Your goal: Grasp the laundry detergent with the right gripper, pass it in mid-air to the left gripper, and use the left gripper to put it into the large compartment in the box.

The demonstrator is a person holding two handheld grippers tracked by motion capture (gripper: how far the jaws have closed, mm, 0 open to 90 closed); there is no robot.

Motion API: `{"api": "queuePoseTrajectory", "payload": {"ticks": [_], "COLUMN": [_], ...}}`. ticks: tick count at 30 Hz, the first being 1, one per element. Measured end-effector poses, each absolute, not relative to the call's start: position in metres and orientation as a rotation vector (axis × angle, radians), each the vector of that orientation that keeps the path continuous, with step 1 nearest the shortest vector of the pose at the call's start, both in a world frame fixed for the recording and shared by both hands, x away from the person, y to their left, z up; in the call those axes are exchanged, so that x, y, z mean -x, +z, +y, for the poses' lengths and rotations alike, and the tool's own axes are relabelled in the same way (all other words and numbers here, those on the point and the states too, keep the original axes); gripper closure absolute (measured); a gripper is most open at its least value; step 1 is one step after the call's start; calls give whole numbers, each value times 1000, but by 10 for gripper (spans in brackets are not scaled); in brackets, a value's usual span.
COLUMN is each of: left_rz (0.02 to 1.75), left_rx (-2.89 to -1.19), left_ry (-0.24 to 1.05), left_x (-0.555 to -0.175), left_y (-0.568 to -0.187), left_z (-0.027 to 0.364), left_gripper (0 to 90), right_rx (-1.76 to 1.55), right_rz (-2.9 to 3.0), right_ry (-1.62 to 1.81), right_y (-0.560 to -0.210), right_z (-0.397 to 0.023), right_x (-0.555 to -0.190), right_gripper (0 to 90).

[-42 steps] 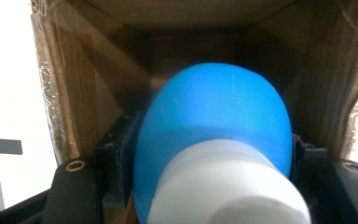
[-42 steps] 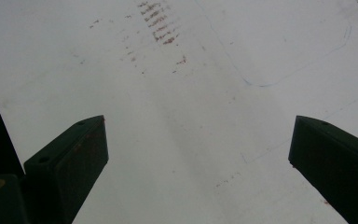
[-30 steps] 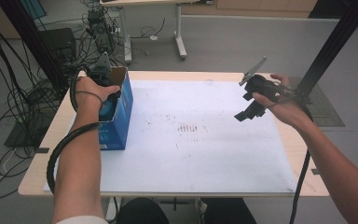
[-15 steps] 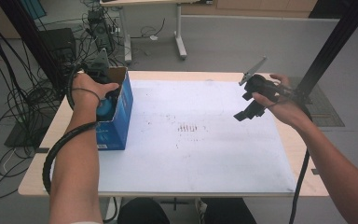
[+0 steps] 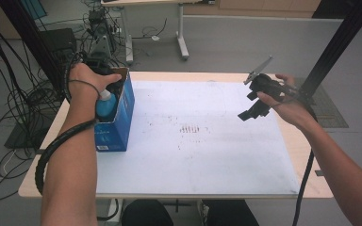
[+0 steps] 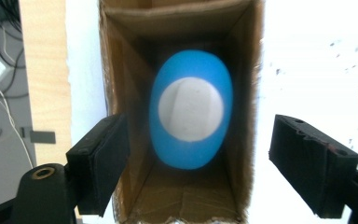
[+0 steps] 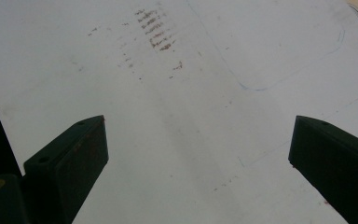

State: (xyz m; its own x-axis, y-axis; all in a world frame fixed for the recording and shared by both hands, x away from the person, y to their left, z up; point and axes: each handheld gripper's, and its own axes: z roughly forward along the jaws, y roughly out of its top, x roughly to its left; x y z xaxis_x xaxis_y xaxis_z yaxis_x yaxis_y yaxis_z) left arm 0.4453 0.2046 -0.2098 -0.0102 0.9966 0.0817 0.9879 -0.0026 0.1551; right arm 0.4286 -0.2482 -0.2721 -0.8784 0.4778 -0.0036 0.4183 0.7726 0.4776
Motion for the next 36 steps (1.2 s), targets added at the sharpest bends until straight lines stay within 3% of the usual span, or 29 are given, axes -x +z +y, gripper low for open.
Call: {"api": "queuePoseTrajectory", "payload": {"ticks": [14,27,36], "left_rz": [1981,1824,1797], "left_rx": [-2261,-2339,-2345], "left_ry": [309,279,264], "left_x": [-446,-459,-462], "left_y": [-181,-187,-191], "left_z": [147,81,68], "left_gripper": [118,87,87], "right_rx": [-745,-784,-783], "right_rz": [2842,2838,2838], "right_ry": [655,621,596], "right_y": [-268,-263,-260], "right_z": [-256,-261,-259], "right_x": [-439,-451,-455], "right_gripper": [46,47,47]}}
